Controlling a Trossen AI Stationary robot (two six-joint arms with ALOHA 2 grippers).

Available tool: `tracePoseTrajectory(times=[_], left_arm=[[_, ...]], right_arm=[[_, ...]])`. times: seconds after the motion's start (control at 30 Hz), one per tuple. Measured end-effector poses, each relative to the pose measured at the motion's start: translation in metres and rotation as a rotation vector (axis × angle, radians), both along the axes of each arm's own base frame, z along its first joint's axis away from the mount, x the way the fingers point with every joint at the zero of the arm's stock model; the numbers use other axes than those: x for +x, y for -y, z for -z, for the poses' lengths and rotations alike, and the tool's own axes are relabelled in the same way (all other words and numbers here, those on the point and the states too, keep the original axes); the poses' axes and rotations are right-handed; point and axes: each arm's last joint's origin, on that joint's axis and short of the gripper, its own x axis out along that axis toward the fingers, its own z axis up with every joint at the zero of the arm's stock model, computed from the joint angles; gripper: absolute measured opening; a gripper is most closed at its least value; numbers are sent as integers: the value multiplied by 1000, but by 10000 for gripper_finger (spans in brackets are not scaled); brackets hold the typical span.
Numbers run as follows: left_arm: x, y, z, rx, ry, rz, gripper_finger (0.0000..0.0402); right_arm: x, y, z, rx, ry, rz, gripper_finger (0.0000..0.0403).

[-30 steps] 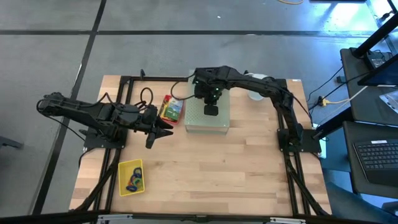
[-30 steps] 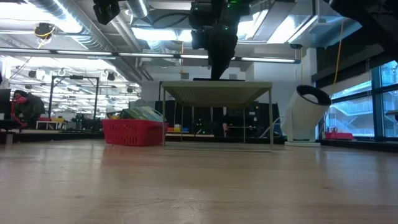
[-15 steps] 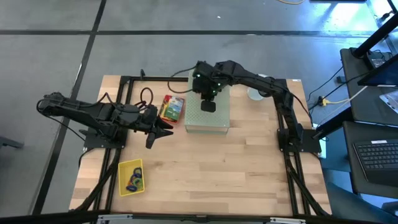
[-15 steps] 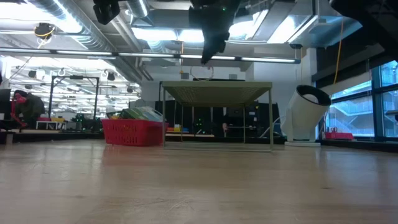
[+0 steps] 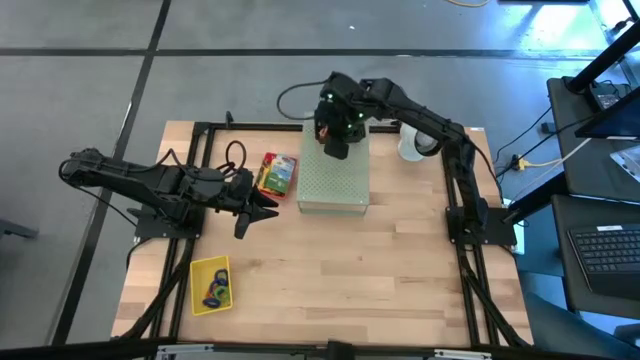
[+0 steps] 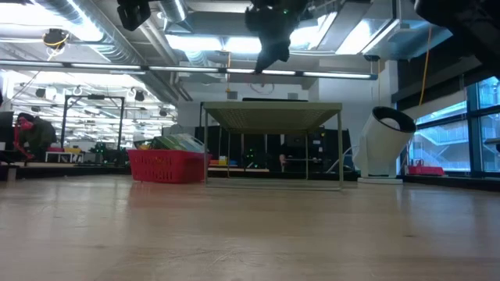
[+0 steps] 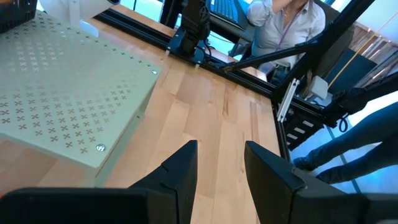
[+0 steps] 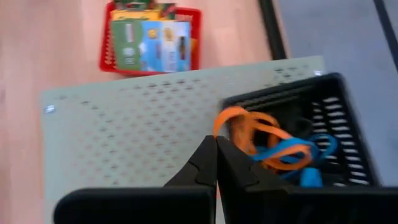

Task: Pick & Place Office Desk Supplies
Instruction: Put the orange rubber band into the black bin

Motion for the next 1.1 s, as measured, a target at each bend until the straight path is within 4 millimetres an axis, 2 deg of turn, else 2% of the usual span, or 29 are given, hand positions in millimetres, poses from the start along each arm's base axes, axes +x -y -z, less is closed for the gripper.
tracePoseTrajectory(times=[0.27, 0.43, 0.57, 0.77, 0.97, 1.1], left_arm=[[0, 0, 0, 0, 0, 0, 127], [0, 0, 0, -1, 0, 0, 127], [0, 0, 0, -1, 0, -1, 127], [0, 0, 0, -18, -2, -7, 127], [0, 0, 0, -25, -2, -9, 127], [0, 0, 0, -25, -2, -9, 127]], right_arm=[[-16, 40, -1, -16, 20, 105, 0], [-24, 55, -1, -15, 21, 140, 0], [-26, 63, 3, -9, 10, 150, 0], [-20, 68, 21, 22, -54, 145, 0], [-18, 69, 24, 31, -49, 152, 2], [-19, 71, 25, 62, -45, 190, 21]])
